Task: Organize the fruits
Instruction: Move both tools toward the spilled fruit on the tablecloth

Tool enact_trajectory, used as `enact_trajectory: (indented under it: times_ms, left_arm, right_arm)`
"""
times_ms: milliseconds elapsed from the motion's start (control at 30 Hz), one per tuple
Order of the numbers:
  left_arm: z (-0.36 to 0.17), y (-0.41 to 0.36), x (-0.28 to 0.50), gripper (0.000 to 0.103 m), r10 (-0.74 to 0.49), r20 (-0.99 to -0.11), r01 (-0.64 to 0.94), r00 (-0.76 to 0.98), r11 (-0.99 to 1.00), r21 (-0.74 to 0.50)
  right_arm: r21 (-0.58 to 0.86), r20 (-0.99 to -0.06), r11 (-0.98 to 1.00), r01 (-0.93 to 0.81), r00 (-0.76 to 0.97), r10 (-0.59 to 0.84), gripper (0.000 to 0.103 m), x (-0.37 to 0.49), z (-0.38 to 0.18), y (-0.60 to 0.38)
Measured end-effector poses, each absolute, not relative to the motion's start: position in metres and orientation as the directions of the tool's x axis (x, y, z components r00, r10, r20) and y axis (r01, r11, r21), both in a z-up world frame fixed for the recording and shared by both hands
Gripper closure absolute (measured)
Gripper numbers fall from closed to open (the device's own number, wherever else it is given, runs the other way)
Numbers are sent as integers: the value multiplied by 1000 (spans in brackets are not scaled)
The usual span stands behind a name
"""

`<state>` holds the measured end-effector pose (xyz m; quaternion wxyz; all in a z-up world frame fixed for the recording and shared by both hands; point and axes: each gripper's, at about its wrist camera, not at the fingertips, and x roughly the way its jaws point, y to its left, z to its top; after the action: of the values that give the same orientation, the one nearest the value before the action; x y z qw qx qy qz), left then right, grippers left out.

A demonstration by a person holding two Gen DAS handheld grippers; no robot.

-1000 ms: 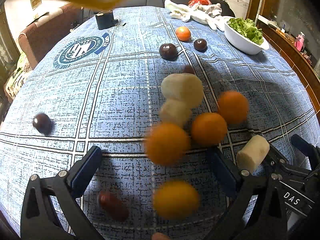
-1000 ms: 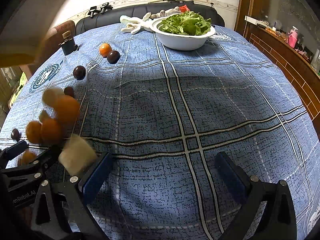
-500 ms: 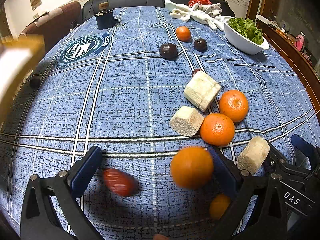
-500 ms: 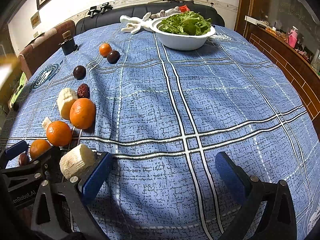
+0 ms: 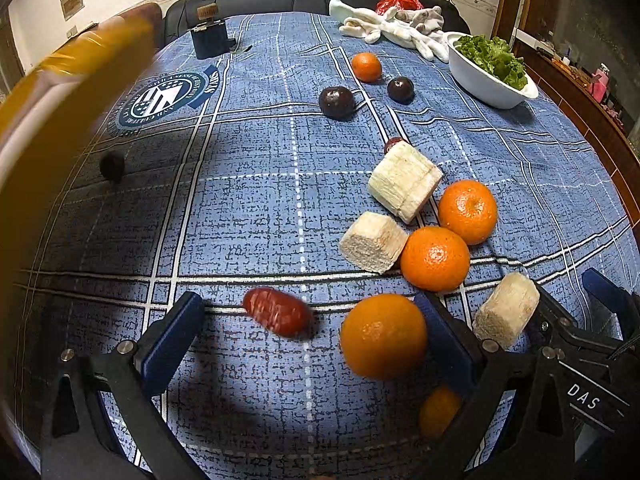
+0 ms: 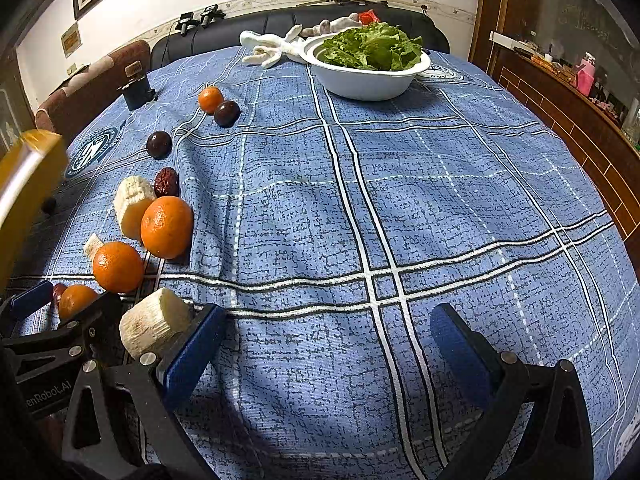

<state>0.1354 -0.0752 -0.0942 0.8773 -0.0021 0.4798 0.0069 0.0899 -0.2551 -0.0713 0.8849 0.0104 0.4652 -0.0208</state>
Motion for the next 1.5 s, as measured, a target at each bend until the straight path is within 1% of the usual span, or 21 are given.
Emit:
enact_trajectory:
  times_ms: [1133, 1167, 1200, 1233, 1267, 1333, 1400, 1433, 1500]
  left_arm:
    - [-93, -74, 136, 0, 9, -842, -17, 539, 1000, -1]
    - [-93, -75, 136, 0, 7, -851, -7, 525, 1000, 4]
    - [-92, -75, 133, 0, -21, -870, 38, 493, 999, -3]
    - [-89, -74, 128, 3, -62, -872, 84, 485, 996, -24]
    - [-79, -71, 113, 6, -77, -854, 120, 515, 993, -17]
    - [-62, -65, 87, 6, -59, -807, 144, 587, 989, 32]
    - [-46, -57, 58, 5, -87, -773, 206, 629, 977, 58]
    - [-40, -53, 40, 5, -69, -754, 227, 653, 968, 108]
    - [-38, -48, 26, 5, -39, -742, 244, 669, 955, 170]
  right_arm:
    - [-3, -829, 999, 34, 559, -21, 0, 90, -71, -255]
    - [1, -839, 1000, 23, 545, -12, 0, 92, -71, -256]
    - [10, -848, 1000, 19, 530, -2, 0, 94, -70, -257]
    - [30, -852, 999, 21, 523, 14, 2, 92, -68, -260]
    - [49, -848, 998, 27, 529, 28, 5, 87, -64, -264]
    - [97, -811, 995, -7, 579, 83, 6, 66, -46, -270]
    - [73, -775, 995, -62, 624, 95, 5, 44, -27, -270]
    - [66, -766, 991, -114, 631, 124, 5, 32, -20, -266]
    - [70, -761, 977, -200, 622, 182, 5, 13, -13, -257]
